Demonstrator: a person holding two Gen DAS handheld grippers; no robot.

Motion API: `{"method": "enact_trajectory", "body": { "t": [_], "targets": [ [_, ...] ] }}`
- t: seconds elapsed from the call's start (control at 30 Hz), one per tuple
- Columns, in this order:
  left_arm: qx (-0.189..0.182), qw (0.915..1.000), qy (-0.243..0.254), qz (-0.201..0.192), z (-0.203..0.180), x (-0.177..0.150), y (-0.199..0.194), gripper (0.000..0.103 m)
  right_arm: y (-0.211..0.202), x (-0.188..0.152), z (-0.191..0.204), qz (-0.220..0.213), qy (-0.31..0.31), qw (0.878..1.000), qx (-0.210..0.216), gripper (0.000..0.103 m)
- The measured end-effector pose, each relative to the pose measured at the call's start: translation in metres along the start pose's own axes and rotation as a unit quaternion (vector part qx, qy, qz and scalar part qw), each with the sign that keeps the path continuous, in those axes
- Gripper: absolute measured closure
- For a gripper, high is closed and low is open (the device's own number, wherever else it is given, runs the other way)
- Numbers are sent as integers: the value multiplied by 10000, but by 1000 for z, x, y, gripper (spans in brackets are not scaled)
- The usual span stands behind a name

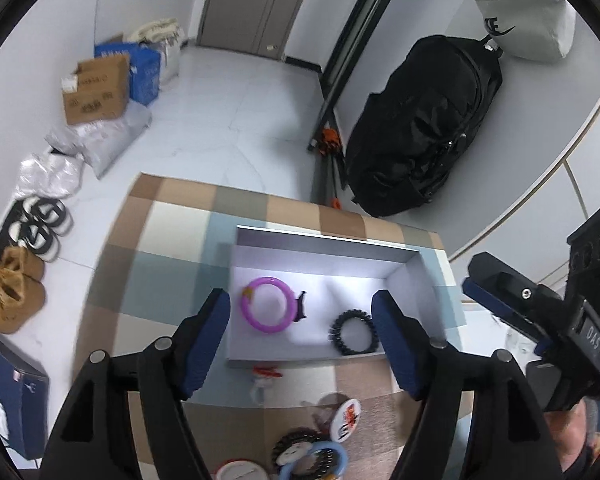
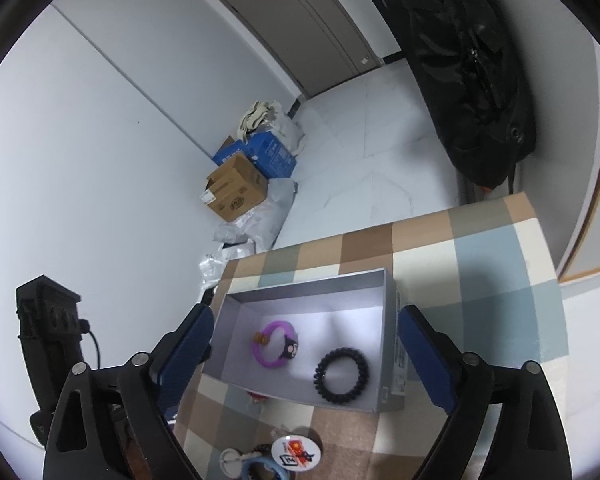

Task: Organize jewelry
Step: 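Lift both tools out of the box back over the table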

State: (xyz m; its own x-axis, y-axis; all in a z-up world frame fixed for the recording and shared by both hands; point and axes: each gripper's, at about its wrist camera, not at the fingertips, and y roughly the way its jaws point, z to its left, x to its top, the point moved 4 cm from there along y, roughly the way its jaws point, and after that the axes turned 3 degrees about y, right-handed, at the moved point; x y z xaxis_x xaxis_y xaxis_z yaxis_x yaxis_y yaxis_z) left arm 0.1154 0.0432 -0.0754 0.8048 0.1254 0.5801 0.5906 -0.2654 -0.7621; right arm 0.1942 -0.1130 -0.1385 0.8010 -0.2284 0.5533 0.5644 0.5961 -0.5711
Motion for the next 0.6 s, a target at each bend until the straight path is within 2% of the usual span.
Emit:
{"method": "enact_trajectory", "body": {
  "t": [0.2,0.33,0.6],
  "targets": [
    [346,9991,215,-138,-1,-10,-9,33,-4,-15,13,37,-300,9995,-40,0],
    [517,9979,291,-261,0,-19,-18,23,-10,-27,23,35,-610,9979,-232,0],
    [715,9964,303,-352,13,-51,-35,18,-22,-54,24,6,-853,9948,-549,0]
  ]
}}
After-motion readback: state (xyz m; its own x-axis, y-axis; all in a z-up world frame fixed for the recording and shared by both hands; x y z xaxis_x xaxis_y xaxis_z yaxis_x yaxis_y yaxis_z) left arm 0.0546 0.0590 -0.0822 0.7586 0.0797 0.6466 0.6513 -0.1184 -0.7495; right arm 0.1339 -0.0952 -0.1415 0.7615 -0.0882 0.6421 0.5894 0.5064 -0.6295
